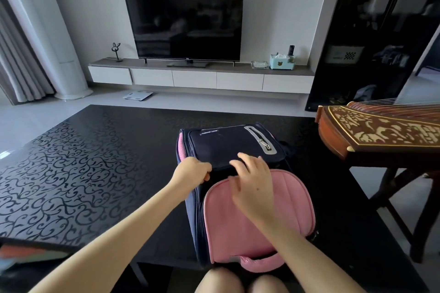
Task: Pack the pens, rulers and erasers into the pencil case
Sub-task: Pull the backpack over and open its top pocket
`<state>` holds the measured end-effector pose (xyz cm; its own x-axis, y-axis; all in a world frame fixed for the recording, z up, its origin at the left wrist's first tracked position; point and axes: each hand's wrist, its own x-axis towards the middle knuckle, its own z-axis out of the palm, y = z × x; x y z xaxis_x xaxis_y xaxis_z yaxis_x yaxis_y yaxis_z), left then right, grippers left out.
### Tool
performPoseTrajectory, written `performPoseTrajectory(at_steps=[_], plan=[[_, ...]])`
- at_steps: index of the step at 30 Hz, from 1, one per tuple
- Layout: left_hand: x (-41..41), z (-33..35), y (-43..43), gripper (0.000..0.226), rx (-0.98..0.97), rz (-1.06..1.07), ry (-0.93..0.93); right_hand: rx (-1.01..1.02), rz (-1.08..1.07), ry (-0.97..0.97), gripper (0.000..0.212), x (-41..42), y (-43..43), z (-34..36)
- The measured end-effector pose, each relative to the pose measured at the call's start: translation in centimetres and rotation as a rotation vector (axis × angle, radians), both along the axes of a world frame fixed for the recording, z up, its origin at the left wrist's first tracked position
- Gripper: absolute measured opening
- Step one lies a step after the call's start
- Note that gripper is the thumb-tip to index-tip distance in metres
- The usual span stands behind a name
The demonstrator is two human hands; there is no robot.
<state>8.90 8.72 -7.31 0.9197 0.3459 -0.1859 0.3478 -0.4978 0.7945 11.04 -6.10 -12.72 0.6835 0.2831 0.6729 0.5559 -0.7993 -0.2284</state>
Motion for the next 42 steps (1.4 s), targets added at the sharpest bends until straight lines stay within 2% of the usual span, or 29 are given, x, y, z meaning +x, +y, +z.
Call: performPoseTrajectory(at_steps=[2,4,7,8,11,12,13,14,15,17,19,22,25,27,29,33,35,38,40,42], plan=[[-0.1,0.5,-0.4,0.030,0.064,-0.010,-0.002,-0.003,-0.010,-0.067,0.014,-1.4,1.5,0.5],[-0.1,0.2,-0.4,0.030,0.191,-0.113,0.030,0.024,-0.020,-0.011,0.014,-1.8,3.0,0.9],[-0.5,0.4,0.3,0.020,0.531,-0.315,0.057,0.105,-0.045,0.015,0.014,-1.7,4.5,1.3],[-0.9,0.5,0.6,0.021,0.558,-0.348,0.027,0.103,-0.051,0.021,0.013,-1.9,4.8,1.5],[-1.2,1.7,0.9,0.028,0.381,-0.298,0.043,0.015,-0.089,0.032,0.017,-2.4,5.3,1.6],[-1.6,1.9,1.4,0.032,0.295,-0.212,-0.036,-0.029,-0.105,0.035,0.021,-2.5,5.4,1.5],[-1.5,2.1,2.0,0.028,0.407,-0.198,-0.120,-0.064,-0.126,0.038,0.025,-2.6,5.3,1.5],[-1.6,2.2,2.4,0.018,0.599,-0.214,-0.204,-0.088,-0.144,0.042,0.028,-2.7,5.1,1.6],[-1.7,2.1,2.8,0.020,0.741,-0.277,-0.236,-0.101,-0.154,0.047,0.028,-2.7,4.8,1.7],[-1.4,1.2,2.9,0.055,0.872,-0.517,-0.247,-0.104,-0.144,0.063,0.028,-2.8,4.2,1.8],[-0.6,-0.1,2.6,0.057,1.012,-0.615,-0.208,-0.117,-0.137,0.076,0.028,-3.0,3.4,1.8],[0.5,-1.9,3.4,0.063,1.168,-0.628,-0.297,-0.120,-0.140,0.080,0.027,-3.0,1.7,1.7],[0.9,-2.6,5.6,0.082,1.171,-0.695,-0.433,-0.110,-0.240,0.091,0.021,-1.2,-2.1,1.7],[1.4,-2.7,6.8,0.085,1.172,-0.682,-0.414,-0.073,-0.385,0.125,0.022,1.1,-5.5,1.9],[2.2,-2.1,7.0,0.077,1.098,-0.682,-0.422,-0.044,-0.457,0.172,0.022,2.6,-7.9,2.3],[2.6,-0.2,3.9,0.058,0.862,-0.494,-0.351,-0.074,-0.361,0.134,0.024,2.0,-7.4,1.9],[2.3,0.3,0.6,0.054,0.788,-0.553,-0.357,-0.049,-0.311,0.100,0.025,1.2,-6.9,1.5],[2.9,-1.9,-2.5,0.057,1.071,-0.745,-0.291,-0.052,-0.216,0.045,0.026,0.6,-7.9,0.9],[3.6,-2.8,-2.5,0.054,1.117,-0.758,-0.292,-0.075,-0.173,0.053,0.024,1.0,-9.6,0.7],[3.9,-3.2,-2.5,0.061,1.126,-0.771,-0.272,-0.023,-0.155,0.158,0.022,2.4,-11.7,0.6]])
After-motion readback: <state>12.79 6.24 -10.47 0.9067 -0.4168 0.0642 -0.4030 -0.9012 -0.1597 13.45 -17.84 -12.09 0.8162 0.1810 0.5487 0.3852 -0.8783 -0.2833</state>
